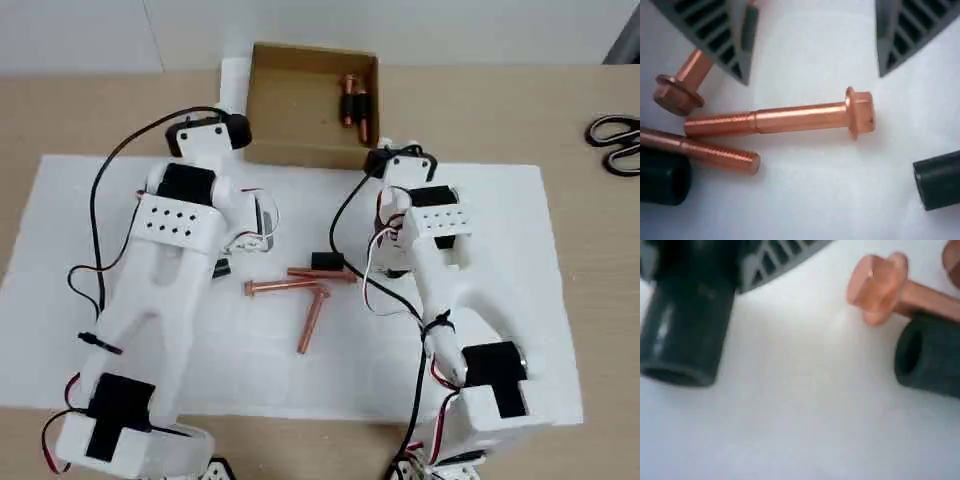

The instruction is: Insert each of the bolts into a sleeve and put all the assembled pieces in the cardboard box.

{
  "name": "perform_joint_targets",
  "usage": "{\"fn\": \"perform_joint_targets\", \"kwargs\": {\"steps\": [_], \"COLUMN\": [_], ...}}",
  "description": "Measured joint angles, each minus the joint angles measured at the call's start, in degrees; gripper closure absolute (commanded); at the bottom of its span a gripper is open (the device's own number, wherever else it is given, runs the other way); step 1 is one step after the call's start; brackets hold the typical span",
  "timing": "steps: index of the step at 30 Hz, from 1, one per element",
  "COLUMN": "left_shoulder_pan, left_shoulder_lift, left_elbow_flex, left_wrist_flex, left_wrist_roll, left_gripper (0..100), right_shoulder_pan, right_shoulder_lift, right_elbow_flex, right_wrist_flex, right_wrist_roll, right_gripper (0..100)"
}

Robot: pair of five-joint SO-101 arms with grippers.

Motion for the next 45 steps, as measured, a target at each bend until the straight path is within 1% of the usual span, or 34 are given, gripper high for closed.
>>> {"fn": "perform_joint_targets", "kwargs": {"steps": [11, 16, 22, 31, 41, 45], "left_shoulder_pan": [0.00, 0.00, 0.00, 0.00, 0.00, 0.00], "left_shoulder_lift": [0.00, 0.00, 0.00, 0.00, 0.00, 0.00], "left_elbow_flex": [0.00, 0.00, 0.00, 0.00, 0.00, 0.00], "left_wrist_flex": [0.35, 0.35, 0.35, 0.35, 0.35, 0.35], "left_wrist_roll": [0.18, 1.41, 1.85, 1.85, 1.85, 1.85], "left_gripper": [84, 84, 84, 84, 84, 84], "right_shoulder_pan": [-0.26, -0.18, -0.26, -0.26, -0.26, -0.26], "right_shoulder_lift": [0.00, 0.00, 0.00, 0.00, 0.00, 0.00], "right_elbow_flex": [0.09, 0.26, 0.18, -2.02, -4.48, -4.48], "right_wrist_flex": [0.00, 0.00, 0.53, 2.73, 2.46, 0.62], "right_wrist_roll": [0.00, 0.00, 0.00, 0.00, 0.00, -3.25], "right_gripper": [89.8, 89.7, 82.6, 82.5, 82.7, 82.7]}}
